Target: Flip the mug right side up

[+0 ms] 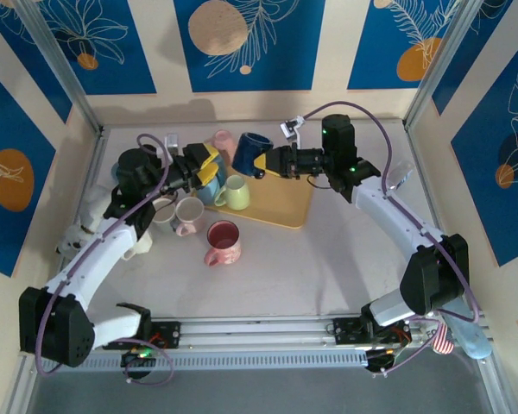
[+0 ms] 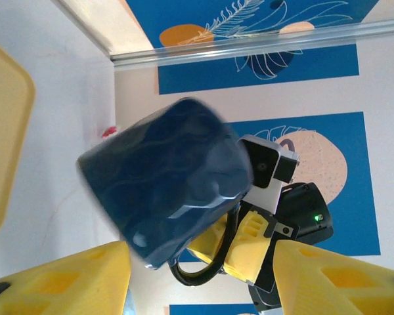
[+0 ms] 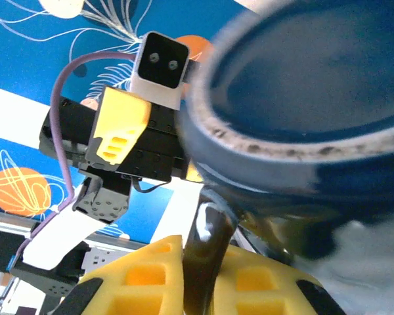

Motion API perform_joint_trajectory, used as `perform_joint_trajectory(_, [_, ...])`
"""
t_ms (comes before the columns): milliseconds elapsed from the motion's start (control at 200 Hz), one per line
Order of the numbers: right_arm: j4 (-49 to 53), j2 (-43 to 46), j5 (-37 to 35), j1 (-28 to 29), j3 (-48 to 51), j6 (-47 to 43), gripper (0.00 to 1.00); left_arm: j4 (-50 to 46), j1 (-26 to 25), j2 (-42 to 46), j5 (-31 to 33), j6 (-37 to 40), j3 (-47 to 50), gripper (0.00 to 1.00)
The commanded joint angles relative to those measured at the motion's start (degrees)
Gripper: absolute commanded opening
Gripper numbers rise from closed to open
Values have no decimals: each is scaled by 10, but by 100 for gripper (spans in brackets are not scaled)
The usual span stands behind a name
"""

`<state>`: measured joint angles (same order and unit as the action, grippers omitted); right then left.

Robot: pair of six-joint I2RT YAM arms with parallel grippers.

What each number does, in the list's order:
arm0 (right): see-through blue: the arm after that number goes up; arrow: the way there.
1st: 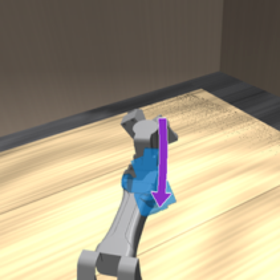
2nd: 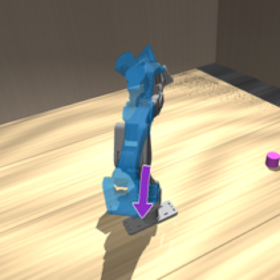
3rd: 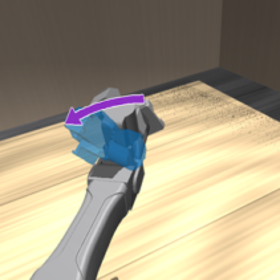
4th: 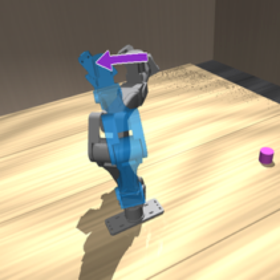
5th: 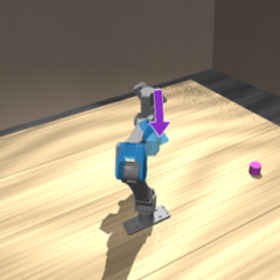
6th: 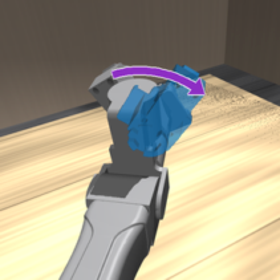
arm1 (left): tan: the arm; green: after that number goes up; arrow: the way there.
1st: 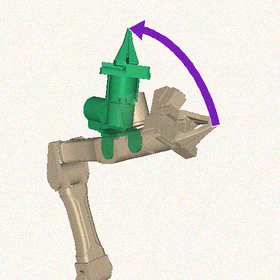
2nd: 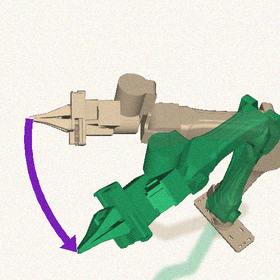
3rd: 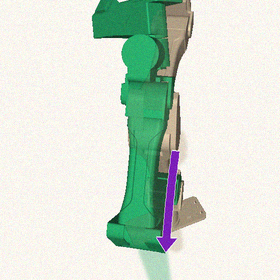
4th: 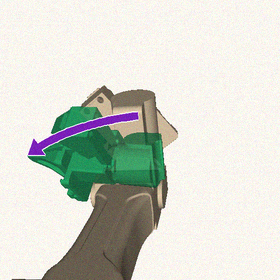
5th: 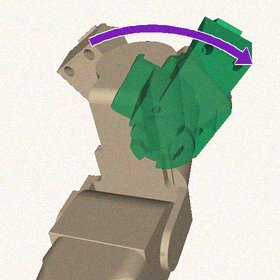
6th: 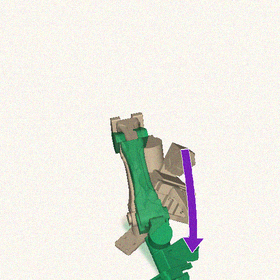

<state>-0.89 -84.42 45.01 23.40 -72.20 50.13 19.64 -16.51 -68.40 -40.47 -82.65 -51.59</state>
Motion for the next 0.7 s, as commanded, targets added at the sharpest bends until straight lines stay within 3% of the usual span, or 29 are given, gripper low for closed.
perform_joint_trajectory(0, [-70,25,30,4,7,20,0,48,-8,-4,0,-18,-17,59])
perform_joint_trajectory(290, [-91,35,12,-1,24,44,0,-16,-8,25,13,27,-10,59])
perform_joint_trajectory(505, [-195,43,-19,-11,29,98,0,-3,-18,48,31,19,23,62])
perform_joint_trajectory(605, [-233,43,-60,-9,19,150,0,-24,-31,51,32,125,0,63])
perform_joint_trajectory(695, [-261,41,-88,-6,7,194,0,-123,-40,71,81,299,-31,62])
